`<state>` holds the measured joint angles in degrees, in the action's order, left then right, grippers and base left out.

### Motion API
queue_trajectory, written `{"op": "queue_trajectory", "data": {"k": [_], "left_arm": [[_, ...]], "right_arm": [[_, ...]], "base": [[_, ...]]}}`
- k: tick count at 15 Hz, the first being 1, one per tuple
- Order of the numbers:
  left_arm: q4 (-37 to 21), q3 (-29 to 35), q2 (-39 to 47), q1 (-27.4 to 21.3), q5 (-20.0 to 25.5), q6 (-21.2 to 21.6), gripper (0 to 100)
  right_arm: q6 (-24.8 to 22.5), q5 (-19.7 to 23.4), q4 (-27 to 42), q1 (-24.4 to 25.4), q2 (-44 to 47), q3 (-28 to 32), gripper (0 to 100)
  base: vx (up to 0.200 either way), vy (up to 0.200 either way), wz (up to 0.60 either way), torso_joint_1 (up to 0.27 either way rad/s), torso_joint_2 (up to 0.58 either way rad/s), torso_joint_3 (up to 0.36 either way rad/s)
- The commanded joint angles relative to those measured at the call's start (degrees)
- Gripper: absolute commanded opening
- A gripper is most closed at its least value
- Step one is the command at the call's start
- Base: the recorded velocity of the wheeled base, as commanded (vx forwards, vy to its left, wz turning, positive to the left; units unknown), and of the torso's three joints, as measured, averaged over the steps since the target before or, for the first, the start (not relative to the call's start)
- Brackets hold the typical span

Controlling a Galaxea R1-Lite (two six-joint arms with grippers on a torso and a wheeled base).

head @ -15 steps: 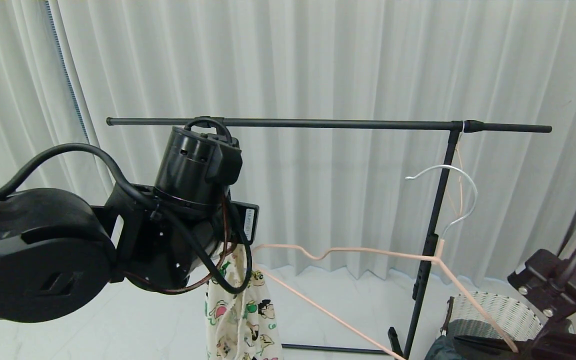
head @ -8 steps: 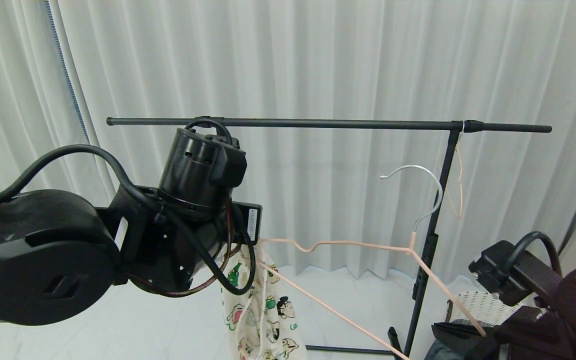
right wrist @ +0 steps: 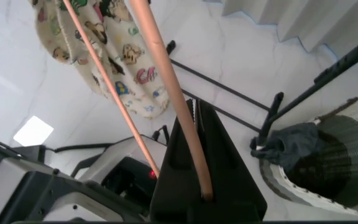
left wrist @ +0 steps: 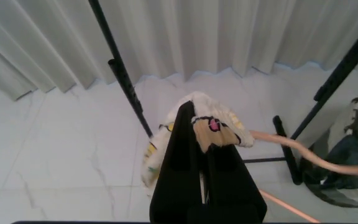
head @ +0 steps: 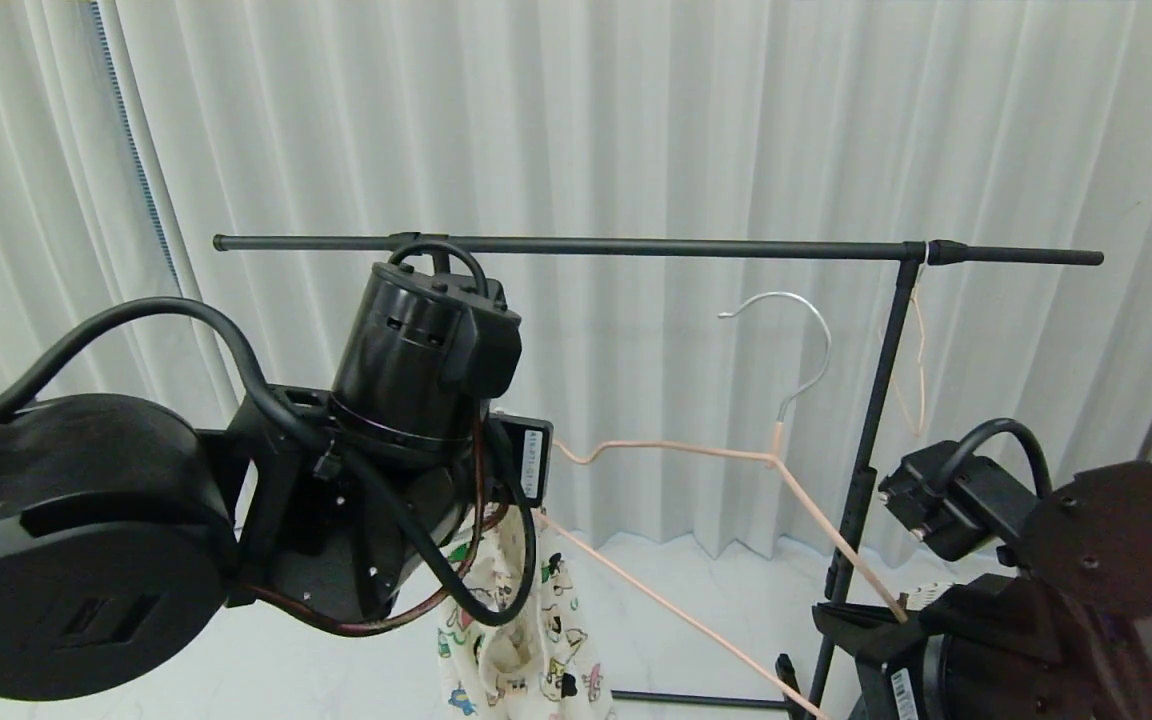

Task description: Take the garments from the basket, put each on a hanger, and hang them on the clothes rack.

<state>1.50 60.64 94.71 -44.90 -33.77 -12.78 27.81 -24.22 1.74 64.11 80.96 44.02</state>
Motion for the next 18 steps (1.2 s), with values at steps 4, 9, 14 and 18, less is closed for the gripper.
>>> {"op": "queue_trajectory", "data": {"k": [4,9,14,18], "left_arm": [[-0.1,-0.1,-2.5,-2.9,0.0,-0.2,0],[0.0,0.7,-4.8,-6.0,0.2,-0.6,0],[0.0,2.6,-4.9,-10.6,0.2,-2.3,0],[0.0,3.1,-5.0,-12.8,0.2,-2.3,0]], "right_arm": [[0.0,0.0,-2.4,0.7,5.3,2.0,0],[0.1,0.1,-2.8,3.7,8.9,4.7,0],[0.4,0.1,-6.7,5.2,12.8,6.7,0],[4.2,0.0,-7.4,6.7,15.1,9.2,0]], "base": [[0.000,0.000,0.00,0.000,0.00,0.000],[0.000,0.000,0.00,0.000,0.00,0.000],[0.000,0.000,0.00,0.000,0.00,0.000],[0.000,0.000,0.00,0.000,0.00,0.000]]}}
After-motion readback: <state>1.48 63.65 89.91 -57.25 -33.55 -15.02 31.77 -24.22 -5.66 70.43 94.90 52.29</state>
